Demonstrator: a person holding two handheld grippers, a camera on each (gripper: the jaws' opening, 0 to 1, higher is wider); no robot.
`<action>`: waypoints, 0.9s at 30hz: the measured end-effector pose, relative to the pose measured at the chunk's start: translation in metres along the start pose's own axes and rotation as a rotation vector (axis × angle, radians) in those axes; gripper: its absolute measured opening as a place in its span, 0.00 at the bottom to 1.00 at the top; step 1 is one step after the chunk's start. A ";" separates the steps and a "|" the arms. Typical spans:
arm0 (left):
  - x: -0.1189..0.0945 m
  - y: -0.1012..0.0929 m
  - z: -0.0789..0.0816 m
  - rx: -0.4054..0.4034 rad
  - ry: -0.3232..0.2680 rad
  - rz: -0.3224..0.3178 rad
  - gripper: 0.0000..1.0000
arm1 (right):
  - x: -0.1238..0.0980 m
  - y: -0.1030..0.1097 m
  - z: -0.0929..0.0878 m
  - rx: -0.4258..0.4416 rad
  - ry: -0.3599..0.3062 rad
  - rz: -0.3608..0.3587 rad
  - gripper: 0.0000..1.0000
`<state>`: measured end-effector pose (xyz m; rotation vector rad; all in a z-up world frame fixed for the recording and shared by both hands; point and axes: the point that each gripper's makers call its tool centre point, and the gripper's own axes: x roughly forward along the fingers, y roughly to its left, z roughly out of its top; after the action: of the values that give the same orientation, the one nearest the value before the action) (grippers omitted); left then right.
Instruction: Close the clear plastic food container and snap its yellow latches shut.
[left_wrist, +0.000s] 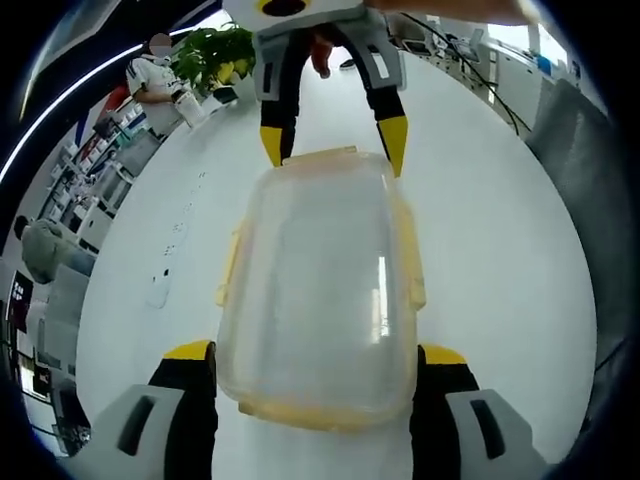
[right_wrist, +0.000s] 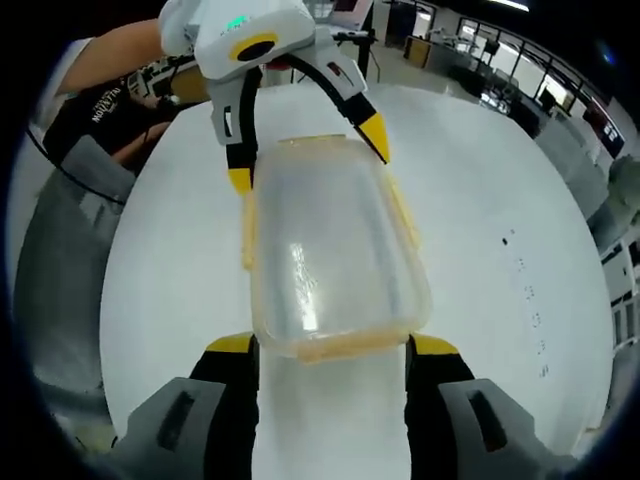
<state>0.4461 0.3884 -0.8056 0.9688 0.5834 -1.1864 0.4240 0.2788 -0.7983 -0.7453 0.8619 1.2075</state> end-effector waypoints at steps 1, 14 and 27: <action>0.000 0.000 0.000 -0.005 -0.009 0.004 0.76 | 0.000 0.000 0.000 0.005 0.003 -0.003 0.56; -0.022 0.009 -0.013 -0.124 -0.030 0.124 0.94 | -0.008 0.004 -0.001 0.042 -0.007 -0.055 0.73; -0.103 0.011 0.040 -0.594 -0.538 0.308 0.99 | -0.049 0.027 0.017 0.167 -0.280 -0.228 0.82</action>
<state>0.4209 0.4059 -0.6986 0.2010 0.3038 -0.8651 0.3940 0.2759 -0.7477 -0.5086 0.6186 0.9937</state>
